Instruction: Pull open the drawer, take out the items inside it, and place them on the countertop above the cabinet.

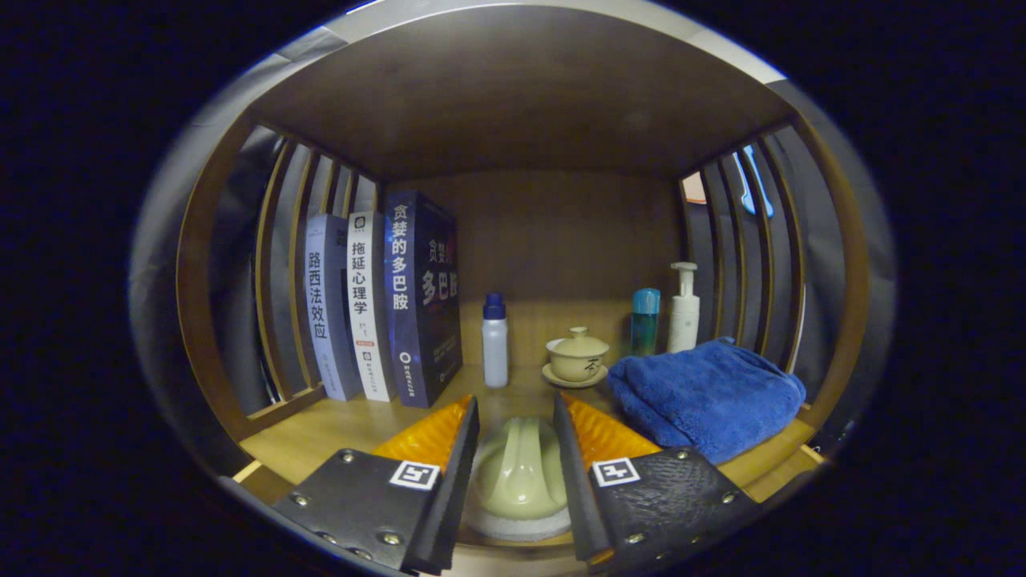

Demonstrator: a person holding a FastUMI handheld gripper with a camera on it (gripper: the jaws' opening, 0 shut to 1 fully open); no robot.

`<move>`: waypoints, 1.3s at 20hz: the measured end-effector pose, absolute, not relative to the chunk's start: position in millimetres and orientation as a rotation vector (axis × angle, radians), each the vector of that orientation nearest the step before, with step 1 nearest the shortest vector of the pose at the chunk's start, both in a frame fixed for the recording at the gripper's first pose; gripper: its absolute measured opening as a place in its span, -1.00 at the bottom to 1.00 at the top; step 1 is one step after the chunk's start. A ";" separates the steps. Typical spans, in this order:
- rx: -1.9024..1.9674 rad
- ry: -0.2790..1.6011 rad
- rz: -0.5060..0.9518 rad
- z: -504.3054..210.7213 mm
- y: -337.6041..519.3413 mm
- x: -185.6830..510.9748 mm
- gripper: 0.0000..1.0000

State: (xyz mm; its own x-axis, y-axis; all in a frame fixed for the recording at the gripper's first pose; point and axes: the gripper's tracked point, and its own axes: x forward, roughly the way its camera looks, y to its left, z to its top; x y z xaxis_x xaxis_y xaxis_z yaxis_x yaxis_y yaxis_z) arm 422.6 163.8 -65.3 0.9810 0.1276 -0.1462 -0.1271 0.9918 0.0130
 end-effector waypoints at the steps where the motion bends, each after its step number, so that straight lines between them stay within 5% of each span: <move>1: 0.005 0.149 0.132 -65.7 164.6 422.1 0.10; 14: -0.065 -0.014 0.156 33.0 164.2 339.6 0.10; 16: -0.072 -0.004 0.107 37.1 151.7 301.5 0.26; 26: -0.044 0.039 -0.008 -32.3 102.3 151.3 0.26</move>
